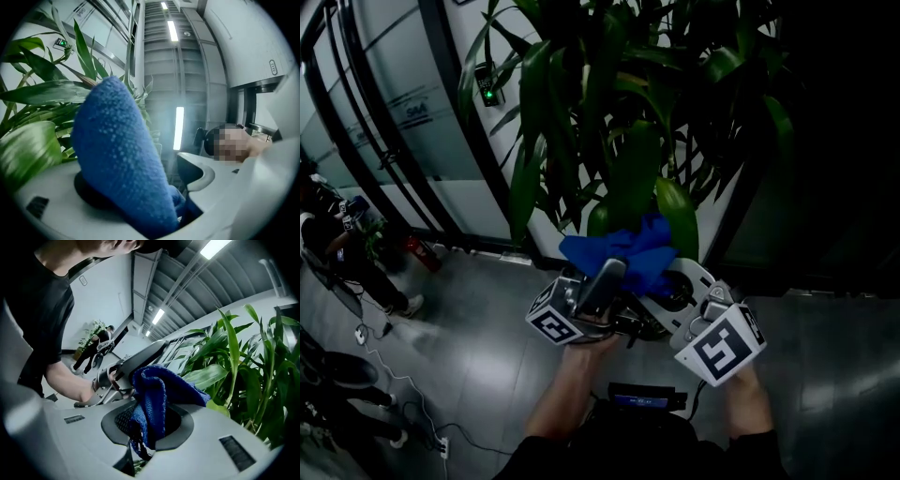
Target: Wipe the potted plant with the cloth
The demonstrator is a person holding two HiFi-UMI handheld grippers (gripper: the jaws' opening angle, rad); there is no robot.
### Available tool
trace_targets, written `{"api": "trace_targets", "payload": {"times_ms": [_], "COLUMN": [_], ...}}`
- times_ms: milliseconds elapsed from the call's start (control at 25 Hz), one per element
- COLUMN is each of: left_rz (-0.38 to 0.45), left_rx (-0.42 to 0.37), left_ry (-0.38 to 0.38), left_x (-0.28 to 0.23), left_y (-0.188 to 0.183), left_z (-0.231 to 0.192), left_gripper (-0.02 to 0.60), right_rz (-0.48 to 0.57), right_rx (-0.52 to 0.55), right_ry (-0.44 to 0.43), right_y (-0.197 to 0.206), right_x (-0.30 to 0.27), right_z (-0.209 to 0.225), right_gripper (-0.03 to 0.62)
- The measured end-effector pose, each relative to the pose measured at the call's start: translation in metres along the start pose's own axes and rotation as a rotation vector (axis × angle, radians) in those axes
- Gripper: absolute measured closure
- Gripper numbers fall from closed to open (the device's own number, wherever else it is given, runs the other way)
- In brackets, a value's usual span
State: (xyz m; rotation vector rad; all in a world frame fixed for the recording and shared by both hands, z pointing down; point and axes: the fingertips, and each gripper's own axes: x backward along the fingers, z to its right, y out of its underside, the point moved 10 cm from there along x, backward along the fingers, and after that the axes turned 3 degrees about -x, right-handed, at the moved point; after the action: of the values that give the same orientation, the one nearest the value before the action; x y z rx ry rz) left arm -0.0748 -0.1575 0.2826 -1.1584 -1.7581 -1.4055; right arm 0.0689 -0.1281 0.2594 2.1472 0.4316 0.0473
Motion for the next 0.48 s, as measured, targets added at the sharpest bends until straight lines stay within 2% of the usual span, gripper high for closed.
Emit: {"api": "trace_targets", "payload": {"times_ms": [320, 480], "left_rz": [-0.057, -0.099], "left_rx": [-0.043, -0.062], "left_ry": [-0.040, -0.050], "left_x": [0.013, 0.021], "left_y": [0.014, 0.027], "left_z": [0.003, 0.009], "left_gripper": [0.190, 0.190], "right_rz": [-0.079, -0.012], "right_rx": [0.036, -0.021], "right_ry": [-0.140, -0.176], "right_y": [0.015, 0.024], "right_x": [0.018, 0.039], "right_z": [-0.016, -0.015], "right_gripper": [0.516, 0.516]}}
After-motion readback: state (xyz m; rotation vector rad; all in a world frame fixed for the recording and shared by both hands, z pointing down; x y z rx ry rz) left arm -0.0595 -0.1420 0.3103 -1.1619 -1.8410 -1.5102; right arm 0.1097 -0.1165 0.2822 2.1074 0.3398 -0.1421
